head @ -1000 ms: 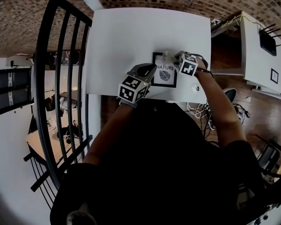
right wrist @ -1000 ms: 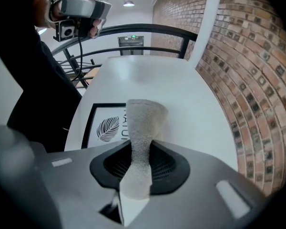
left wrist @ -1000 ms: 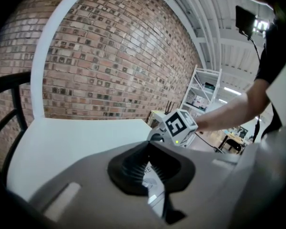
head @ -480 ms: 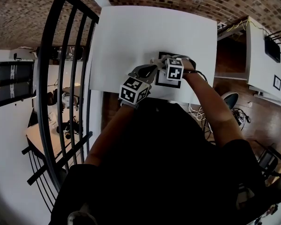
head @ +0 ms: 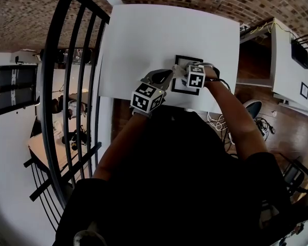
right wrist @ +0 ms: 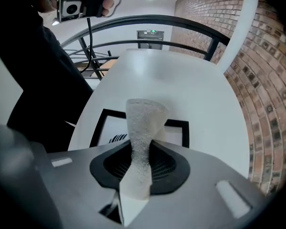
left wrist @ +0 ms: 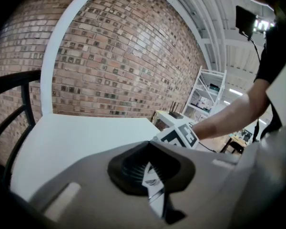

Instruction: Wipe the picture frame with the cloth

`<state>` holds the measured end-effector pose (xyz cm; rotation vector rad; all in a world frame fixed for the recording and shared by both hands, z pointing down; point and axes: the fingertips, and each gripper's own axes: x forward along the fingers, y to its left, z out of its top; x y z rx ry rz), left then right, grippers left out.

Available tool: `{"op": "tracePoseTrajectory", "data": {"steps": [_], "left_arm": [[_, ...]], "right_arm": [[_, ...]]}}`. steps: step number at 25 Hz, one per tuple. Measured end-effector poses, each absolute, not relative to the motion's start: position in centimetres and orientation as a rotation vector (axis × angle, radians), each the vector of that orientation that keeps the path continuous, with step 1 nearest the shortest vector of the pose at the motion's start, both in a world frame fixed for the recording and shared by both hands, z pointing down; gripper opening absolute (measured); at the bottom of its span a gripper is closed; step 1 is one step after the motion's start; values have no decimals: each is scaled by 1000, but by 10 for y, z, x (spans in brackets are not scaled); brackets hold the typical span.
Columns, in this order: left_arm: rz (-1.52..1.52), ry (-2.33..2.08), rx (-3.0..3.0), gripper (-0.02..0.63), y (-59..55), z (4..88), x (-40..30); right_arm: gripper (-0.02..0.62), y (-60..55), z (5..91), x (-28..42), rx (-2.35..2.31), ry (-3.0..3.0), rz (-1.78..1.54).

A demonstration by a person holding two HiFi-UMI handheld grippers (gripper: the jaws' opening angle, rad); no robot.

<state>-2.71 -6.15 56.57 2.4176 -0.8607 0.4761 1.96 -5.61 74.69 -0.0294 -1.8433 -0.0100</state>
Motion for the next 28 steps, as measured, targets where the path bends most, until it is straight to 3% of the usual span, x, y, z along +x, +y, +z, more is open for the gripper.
{"op": "tracePoseTrajectory", "data": {"steps": [19,28], "left_arm": [[490,-775,2466,0,-58,561,0],[475,-823,2428,0,-59,566,-13]], "right_arm": [[92,-43,748,121,98,-1748,98],[92,-44,713,55,41,-1865,-18]]}}
